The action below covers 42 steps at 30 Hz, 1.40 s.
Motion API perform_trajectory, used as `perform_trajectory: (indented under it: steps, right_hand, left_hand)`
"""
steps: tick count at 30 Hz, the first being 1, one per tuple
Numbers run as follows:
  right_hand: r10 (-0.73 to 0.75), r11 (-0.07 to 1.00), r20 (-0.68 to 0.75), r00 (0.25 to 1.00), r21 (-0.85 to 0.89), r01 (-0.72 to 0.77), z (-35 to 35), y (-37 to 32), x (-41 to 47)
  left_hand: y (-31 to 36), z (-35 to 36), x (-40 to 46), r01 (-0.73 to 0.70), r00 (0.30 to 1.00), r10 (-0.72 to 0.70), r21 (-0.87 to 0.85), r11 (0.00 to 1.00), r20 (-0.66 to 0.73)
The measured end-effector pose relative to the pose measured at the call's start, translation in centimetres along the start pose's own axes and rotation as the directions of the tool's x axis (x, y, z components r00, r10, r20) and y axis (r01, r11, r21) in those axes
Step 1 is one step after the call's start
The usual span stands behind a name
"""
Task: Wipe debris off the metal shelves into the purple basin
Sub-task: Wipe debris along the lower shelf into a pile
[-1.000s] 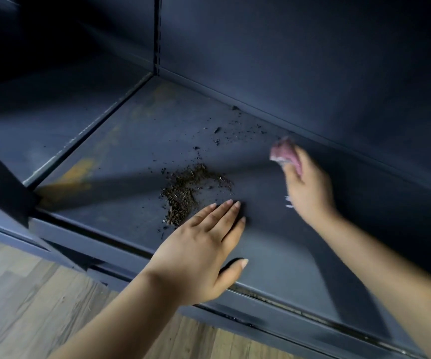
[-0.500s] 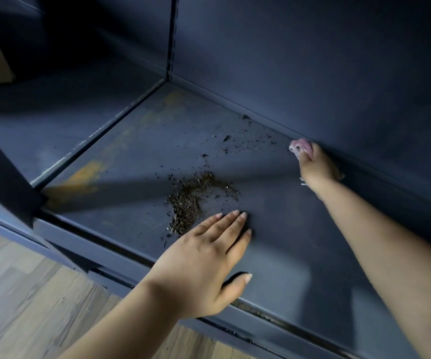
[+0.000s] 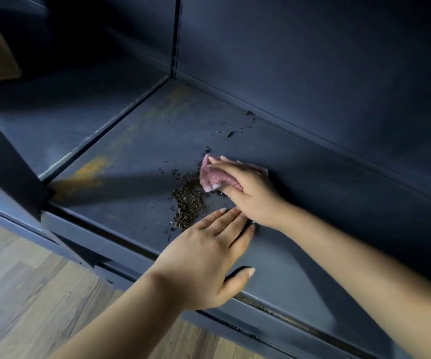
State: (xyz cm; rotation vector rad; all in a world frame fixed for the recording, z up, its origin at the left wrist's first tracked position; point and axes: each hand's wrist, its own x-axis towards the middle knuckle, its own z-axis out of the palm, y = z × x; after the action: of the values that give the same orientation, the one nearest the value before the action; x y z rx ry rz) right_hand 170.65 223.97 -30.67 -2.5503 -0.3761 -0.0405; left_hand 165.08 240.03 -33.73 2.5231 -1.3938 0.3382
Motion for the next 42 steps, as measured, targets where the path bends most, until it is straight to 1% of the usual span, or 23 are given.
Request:
perform_trajectory:
  steps: [1, 3, 4, 5, 6, 7, 9, 10, 12, 15, 18, 20, 23, 27, 31, 32, 35, 37, 38, 39, 40, 41, 42]
  right_hand:
    - [0.034, 0.998, 0.006, 0.999, 0.057, -0.034, 0.0, -0.2, 0.0]
    - [0.120, 0.966, 0.004, 0.993, 0.230, -0.118, -0.4, -0.2, -0.1]
    - [0.153, 0.945, -0.024, 0.988, 0.295, -0.139, -0.5, 0.0, -0.1]
    - [0.191, 0.937, -0.077, 0.979, 0.311, -0.158, -0.6, 0.4, -0.3]
    - [0.246, 0.936, -0.145, 0.958, 0.292, -0.196, -0.9, 1.2, -0.5]
    - [0.318, 0.932, -0.223, 0.922, 0.254, -0.260, -1.4, 1.9, -0.9]
    - [0.453, 0.891, -0.350, 0.820, 0.191, -0.411, -2.8, 3.6, -1.8]
    - [0.502, 0.864, -0.385, 0.775, 0.179, -0.471, -3.5, 4.4, -2.3]
    - [0.565, 0.820, -0.405, 0.719, 0.173, -0.546, -4.4, 5.5, -2.5]
    - [0.599, 0.777, -0.407, 0.690, 0.087, -0.623, -4.7, 6.4, -1.3]
    - [0.613, 0.759, -0.401, 0.681, 0.061, -0.648, -4.8, 6.9, 1.4]
    - [0.605, 0.764, -0.392, 0.693, 0.040, -0.644, -4.7, 7.2, 3.3]
    - [0.549, 0.798, -0.373, 0.748, -0.032, -0.602, -4.2, 7.6, 5.6]
    - [0.477, 0.858, -0.298, 0.827, -0.048, -0.512, -3.3, 7.8, 8.4]
    - [0.343, 0.938, -0.152, 0.927, -0.007, -0.348, -1.6, 4.9, 7.9]
    - [0.300, 0.952, -0.122, 0.946, -0.022, -0.304, -1.2, 3.7, 7.3]
    - [0.205, 0.977, 0.045, 0.978, -0.070, -0.202, -0.3, 0.3, 5.1]
    - [0.073, 0.997, 0.097, 0.993, -0.011, -0.072, 0.2, -1.1, 4.0]
    - [0.028, 0.999, 0.092, 0.995, 0.023, -0.030, 0.4, -1.2, 3.8]
    - [0.027, 0.999, 0.076, 0.997, 0.041, -0.030, 0.5, -0.8, 3.8]
    - [0.077, 0.996, 0.034, 0.996, 0.053, -0.078, 0.4, -0.3, 4.2]
    - [0.167, 0.984, -0.054, 0.985, 0.078, -0.162, 0.1, 0.5, 4.7]
    - [0.255, 0.964, -0.171, 0.952, 0.120, -0.237, -0.3, 1.7, 5.3]
  left_hand:
    - [0.0, 0.0, 0.0, -0.005, 1.000, 0.005, 0.003, 1.000, -0.004]
    - [0.0, -0.2, 0.0, -0.016, 1.000, 0.016, 0.018, 1.000, -0.010]
    - [0.0, -0.4, -0.1, -0.019, 1.000, 0.019, 0.020, 1.000, -0.011]
    - [-0.1, -0.6, -0.3, -0.017, 1.000, 0.017, 0.018, 1.000, -0.017]
    - [-0.3, -0.9, -0.5, -0.007, 1.000, 0.007, 0.014, 1.000, -0.026]
    - [-0.7, -1.3, -1.0, 0.011, 0.999, -0.011, 0.009, 1.000, -0.035]
    - [-2.2, -2.4, -2.2, 0.060, 0.996, -0.060, 0.003, 0.998, -0.063]
    - [-3.3, -2.9, -2.9, 0.089, 0.993, -0.088, 0.012, 0.996, -0.077]
    - [-5.9, -3.7, -4.3, 0.162, 0.983, -0.156, 0.057, 0.985, -0.094]
    - [-9.2, -4.1, -5.6, 0.278, 0.959, -0.273, 0.079, 0.957, -0.073]
    - [-10.8, -3.5, -6.1, 0.316, 0.949, -0.314, 0.074, 0.946, -0.032]
    - [-11.0, -3.2, -6.1, 0.310, 0.951, -0.308, 0.077, 0.948, -0.032]
    - [-11.1, -3.1, -6.1, 0.308, 0.951, -0.306, 0.073, 0.948, -0.046]
    - [-11.2, -3.1, -6.0, 0.307, 0.951, -0.304, 0.070, 0.949, -0.050]
    - [-11.1, -3.1, -6.1, 0.314, 0.949, -0.312, 0.063, 0.947, -0.038]
    - [-11.0, -3.2, -6.1, 0.315, 0.949, -0.313, 0.065, 0.947, -0.037]
    - [-11.1, -3.3, -6.0, 0.315, 0.949, -0.314, 0.063, 0.947, -0.037]
    - [-11.0, -3.3, -6.0, 0.319, 0.948, -0.318, 0.060, 0.946, -0.032]
    - [-11.0, -3.4, -6.0, 0.320, 0.947, -0.319, 0.062, 0.945, -0.030]
    - [-11.0, -3.4, -6.0, 0.319, 0.948, -0.317, 0.064, 0.946, -0.029]
    - [-11.0, -3.4, -6.0, 0.316, 0.949, -0.315, 0.065, 0.947, -0.028]
    - [-11.1, -3.4, -6.0, 0.313, 0.950, -0.312, 0.066, 0.947, -0.029]
    - [-11.1, -3.3, -6.1, 0.309, 0.951, -0.308, 0.066, 0.949, -0.031]
